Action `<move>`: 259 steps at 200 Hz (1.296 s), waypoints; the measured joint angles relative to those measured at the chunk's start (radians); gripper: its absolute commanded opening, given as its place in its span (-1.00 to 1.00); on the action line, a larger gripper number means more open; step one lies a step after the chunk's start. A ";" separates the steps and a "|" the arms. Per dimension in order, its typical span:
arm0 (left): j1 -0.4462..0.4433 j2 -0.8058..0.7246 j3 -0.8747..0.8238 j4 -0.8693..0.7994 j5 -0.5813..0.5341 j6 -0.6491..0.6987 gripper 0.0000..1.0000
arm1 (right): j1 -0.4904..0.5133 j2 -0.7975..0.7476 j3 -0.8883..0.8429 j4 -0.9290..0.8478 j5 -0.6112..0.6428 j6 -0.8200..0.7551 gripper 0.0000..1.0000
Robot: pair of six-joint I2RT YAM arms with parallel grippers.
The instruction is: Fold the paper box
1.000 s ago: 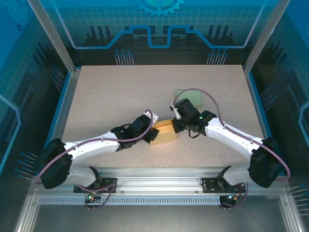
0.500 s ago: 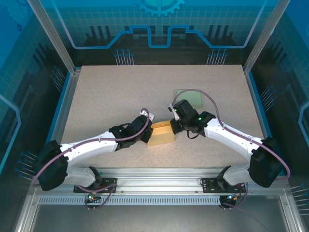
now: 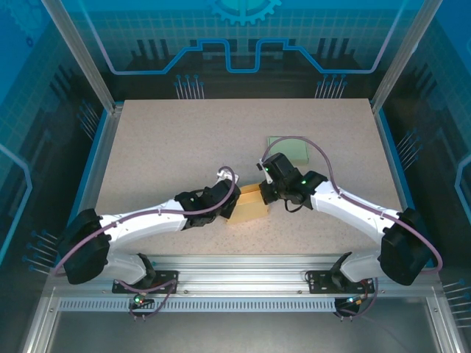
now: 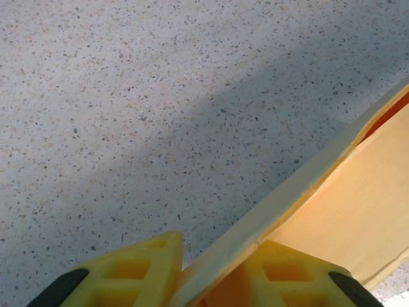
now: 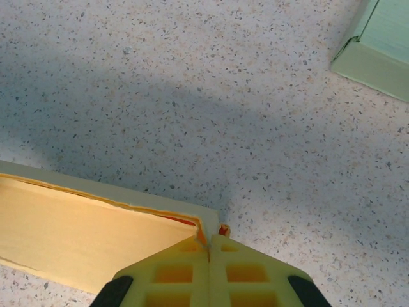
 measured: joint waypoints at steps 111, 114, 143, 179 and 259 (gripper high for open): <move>-0.034 -0.052 -0.022 0.014 -0.079 -0.070 -0.36 | 0.059 -0.040 -0.088 0.116 0.063 0.060 -1.00; -0.035 -0.052 -0.024 0.016 -0.081 -0.069 -0.36 | 0.060 -0.042 -0.092 0.121 0.068 0.063 -1.00; -0.052 -0.052 -0.064 0.085 -0.105 -0.059 -0.47 | 0.074 -0.072 -0.140 0.166 0.116 0.079 -1.00; -0.061 -0.051 -0.129 0.241 -0.124 -0.011 -0.47 | 0.088 -0.117 -0.202 0.230 0.188 0.093 -1.00; -0.061 0.071 -0.124 0.490 -0.192 0.095 -0.43 | 0.092 -0.166 -0.305 0.377 0.348 0.104 -1.00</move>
